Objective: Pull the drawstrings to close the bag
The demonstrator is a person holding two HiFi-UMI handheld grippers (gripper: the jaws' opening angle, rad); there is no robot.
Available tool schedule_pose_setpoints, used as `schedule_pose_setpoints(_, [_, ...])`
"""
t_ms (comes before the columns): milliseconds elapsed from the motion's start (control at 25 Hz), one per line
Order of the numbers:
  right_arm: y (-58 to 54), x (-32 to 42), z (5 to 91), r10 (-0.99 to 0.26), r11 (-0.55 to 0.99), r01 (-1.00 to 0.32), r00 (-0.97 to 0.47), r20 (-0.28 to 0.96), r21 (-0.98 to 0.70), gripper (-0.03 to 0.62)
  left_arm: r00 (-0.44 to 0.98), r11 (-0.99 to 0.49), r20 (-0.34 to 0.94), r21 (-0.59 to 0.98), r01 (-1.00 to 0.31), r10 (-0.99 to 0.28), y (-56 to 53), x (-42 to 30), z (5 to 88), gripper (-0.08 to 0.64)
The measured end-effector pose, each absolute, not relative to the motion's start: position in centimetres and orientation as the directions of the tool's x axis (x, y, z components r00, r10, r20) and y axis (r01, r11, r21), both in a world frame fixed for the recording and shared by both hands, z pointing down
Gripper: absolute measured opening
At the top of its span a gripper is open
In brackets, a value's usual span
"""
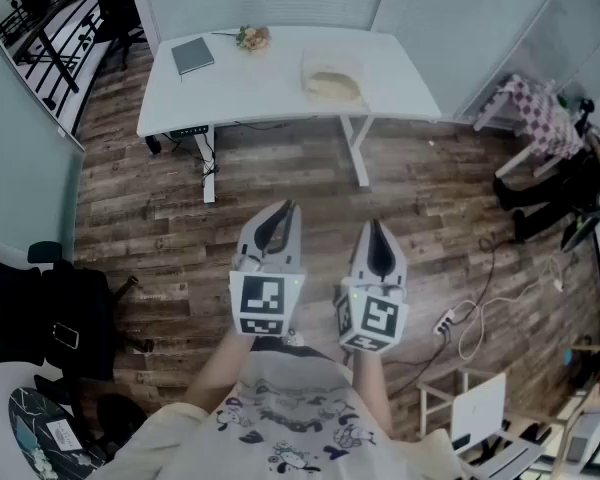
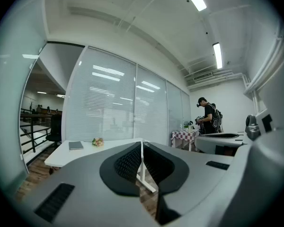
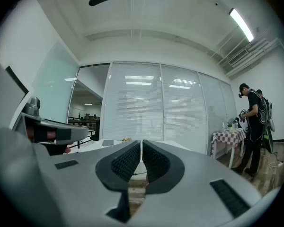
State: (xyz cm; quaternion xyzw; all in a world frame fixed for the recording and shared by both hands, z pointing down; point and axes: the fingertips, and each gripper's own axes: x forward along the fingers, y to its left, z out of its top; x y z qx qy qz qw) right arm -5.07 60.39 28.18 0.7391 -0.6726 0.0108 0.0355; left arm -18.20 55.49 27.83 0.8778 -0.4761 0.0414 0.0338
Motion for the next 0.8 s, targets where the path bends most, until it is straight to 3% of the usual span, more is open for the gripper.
schedule_pose_setpoints(800, [61.9, -2.8, 28.9, -0.996, -0.074, -0.997, 0.075, 0.057, 0.026, 0.028, 0.528, -0.529, 0.095, 0.018, -0.849, -0.844, 56.9, -15.8, 28.3, 0.052])
